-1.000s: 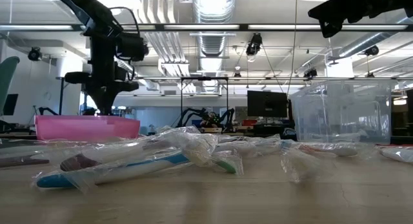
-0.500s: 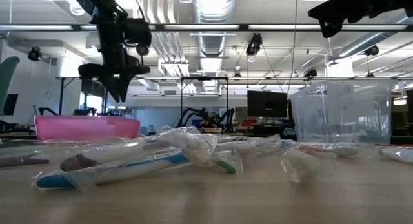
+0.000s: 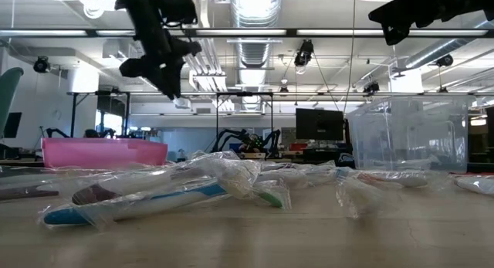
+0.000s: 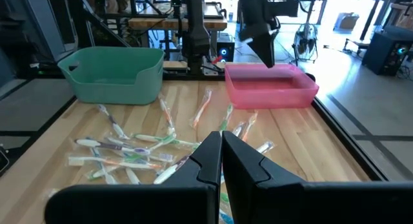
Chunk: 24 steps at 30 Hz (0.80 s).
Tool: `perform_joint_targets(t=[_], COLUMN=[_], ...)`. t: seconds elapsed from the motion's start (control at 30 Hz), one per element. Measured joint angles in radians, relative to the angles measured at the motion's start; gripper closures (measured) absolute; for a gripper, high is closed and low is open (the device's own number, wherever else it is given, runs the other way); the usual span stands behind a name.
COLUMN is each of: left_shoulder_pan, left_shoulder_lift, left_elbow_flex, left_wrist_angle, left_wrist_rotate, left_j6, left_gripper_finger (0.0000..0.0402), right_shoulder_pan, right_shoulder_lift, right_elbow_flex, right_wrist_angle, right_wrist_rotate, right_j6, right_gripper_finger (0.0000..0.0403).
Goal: Pick & Place Toothbrushes
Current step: Put the green toothbrush into the green bin
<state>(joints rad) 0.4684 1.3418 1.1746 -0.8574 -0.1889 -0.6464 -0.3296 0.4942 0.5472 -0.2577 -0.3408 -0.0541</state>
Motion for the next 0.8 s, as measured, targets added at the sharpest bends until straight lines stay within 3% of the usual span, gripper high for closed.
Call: perform_joint_targets(t=[0.5, 0.8], left_shoulder_pan=[-0.161, -0.377], left_shoulder_lift=[0.003, 0.003], left_elbow_flex=[0.016, -0.003], left_wrist_angle=[0.202, 0.218], left_wrist_rotate=[0.172, 0.087], left_j6=[0.084, -0.030], left_gripper_finger=[0.0319, 0.0321], right_shoulder_pan=[0.000, 0.000], right_shoulder_lift=[0.000, 0.000], right_elbow_flex=[0.000, 0.000], right_wrist_angle=[0.000, 0.000], right_wrist_rotate=[0.000, 0.000], right_j6=[0.000, -0.001], right_gripper_finger=[0.0394, 0.0394])
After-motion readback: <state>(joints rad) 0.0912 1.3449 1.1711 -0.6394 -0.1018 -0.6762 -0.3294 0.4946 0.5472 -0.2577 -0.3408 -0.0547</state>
